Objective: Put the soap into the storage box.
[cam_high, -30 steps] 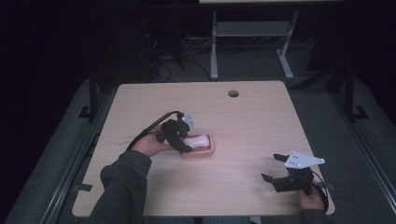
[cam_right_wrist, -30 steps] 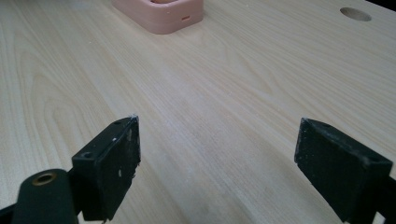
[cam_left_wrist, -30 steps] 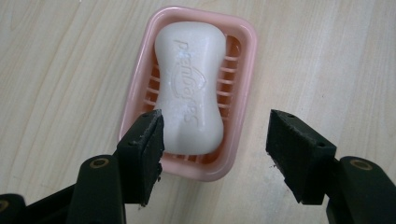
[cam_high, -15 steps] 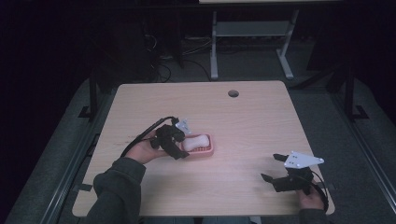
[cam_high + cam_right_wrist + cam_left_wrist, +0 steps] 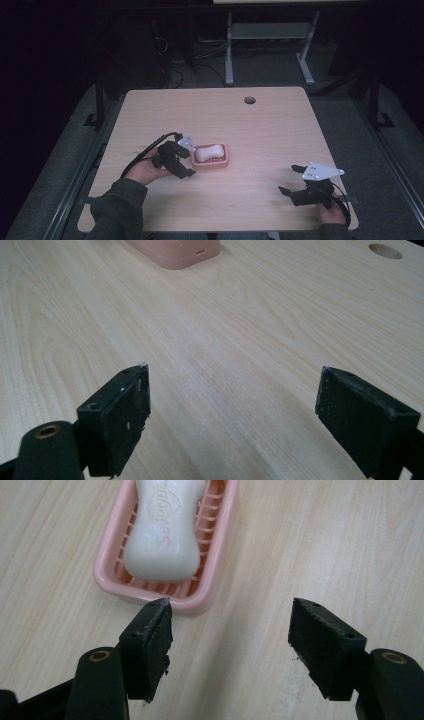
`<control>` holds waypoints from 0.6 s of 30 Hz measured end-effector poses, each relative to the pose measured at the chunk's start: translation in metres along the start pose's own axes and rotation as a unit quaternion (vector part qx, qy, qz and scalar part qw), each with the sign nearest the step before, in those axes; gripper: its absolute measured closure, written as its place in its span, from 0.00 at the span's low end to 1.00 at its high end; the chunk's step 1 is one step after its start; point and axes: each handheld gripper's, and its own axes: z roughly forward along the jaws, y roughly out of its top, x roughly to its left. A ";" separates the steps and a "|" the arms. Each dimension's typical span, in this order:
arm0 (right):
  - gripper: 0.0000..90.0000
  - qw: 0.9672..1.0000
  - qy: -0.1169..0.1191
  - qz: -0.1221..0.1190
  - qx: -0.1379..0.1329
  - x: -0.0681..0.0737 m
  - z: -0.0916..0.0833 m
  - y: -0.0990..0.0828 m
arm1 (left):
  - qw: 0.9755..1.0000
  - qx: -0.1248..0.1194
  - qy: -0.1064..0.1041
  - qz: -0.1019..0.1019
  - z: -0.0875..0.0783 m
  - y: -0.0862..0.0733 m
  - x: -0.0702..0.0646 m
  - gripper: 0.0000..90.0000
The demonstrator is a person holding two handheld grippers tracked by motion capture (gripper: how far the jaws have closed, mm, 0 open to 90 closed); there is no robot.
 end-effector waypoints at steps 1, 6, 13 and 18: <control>0.15 1.000 0.000 0.000 0.000 0.000 0.000 0.000 | 1.000 0.001 0.001 0.003 -0.001 -0.001 -0.001 0.37; 0.15 1.000 -0.001 0.001 0.002 0.000 0.000 0.000 | 1.000 -0.008 0.001 0.002 -0.004 -0.006 -0.006 0.36; 0.15 1.000 -0.003 0.001 0.002 -0.001 0.000 -0.001 | 1.000 -0.004 0.001 0.008 -0.003 -0.014 -0.011 0.36; 0.15 1.000 -0.003 0.003 0.002 0.000 -0.001 -0.001 | 1.000 -0.002 0.001 0.006 -0.001 -0.024 -0.016 0.35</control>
